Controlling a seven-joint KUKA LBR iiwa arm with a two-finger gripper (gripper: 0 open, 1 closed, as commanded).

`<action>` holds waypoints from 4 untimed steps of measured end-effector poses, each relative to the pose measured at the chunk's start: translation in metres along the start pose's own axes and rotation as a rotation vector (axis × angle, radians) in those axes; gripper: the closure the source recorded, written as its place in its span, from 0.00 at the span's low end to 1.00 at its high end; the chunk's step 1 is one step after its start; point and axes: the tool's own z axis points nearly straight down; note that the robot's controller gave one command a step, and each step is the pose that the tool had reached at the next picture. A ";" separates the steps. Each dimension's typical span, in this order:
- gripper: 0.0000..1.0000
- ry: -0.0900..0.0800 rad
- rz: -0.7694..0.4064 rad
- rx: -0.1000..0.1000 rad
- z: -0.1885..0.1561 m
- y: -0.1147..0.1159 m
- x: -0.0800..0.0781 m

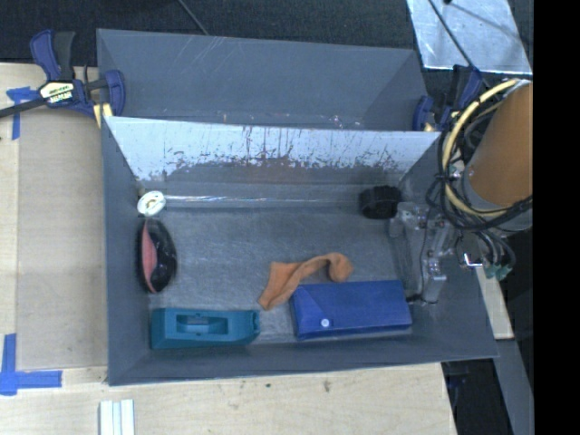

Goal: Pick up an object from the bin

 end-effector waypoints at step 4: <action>0.00 -0.006 0.013 0.000 0.097 0.070 -0.035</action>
Offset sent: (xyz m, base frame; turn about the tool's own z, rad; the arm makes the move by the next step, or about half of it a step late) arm 0.0245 0.0559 -0.0813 0.0134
